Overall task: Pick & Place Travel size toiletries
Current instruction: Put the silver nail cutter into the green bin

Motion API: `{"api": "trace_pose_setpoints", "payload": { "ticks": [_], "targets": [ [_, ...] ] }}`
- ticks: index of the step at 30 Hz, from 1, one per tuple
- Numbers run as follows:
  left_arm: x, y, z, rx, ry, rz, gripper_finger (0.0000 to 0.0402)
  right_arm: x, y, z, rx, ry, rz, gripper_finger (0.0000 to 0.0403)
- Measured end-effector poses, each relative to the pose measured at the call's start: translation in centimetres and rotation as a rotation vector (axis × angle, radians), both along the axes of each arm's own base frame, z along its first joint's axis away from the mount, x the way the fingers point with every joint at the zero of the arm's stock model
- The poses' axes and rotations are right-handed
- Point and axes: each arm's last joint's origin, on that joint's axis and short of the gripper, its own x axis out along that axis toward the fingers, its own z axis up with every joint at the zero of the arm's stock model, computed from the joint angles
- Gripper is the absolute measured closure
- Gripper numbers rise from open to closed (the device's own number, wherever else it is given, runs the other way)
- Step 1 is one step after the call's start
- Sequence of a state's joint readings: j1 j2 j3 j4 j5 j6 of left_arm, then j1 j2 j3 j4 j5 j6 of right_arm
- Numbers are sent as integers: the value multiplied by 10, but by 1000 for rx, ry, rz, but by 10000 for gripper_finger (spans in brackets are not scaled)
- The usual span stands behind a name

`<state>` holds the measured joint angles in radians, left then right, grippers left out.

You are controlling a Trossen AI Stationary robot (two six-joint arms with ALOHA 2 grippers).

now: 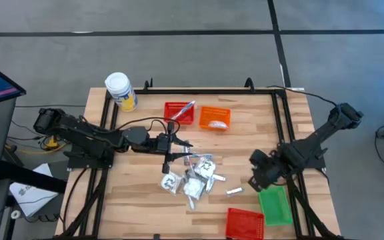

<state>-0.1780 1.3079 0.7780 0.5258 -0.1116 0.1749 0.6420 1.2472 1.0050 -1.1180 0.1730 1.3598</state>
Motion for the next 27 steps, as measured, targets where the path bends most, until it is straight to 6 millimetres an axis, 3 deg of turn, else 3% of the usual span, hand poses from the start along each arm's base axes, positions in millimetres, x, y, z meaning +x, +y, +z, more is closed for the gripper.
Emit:
{"api": "trace_pose_setpoints", "payload": {
  "ticks": [10,18,27],
  "targets": [
    [0,0,1,-9,-8,-4,285,-34,37,-1,96,11,-122,354],
    [0,0,7,-3,-77,-14,285,-35,58,-15,102,32,-197,354],
    [-1,0,11,63,-119,-11,285,-40,80,-35,131,180,-290,354]
  ]
}}
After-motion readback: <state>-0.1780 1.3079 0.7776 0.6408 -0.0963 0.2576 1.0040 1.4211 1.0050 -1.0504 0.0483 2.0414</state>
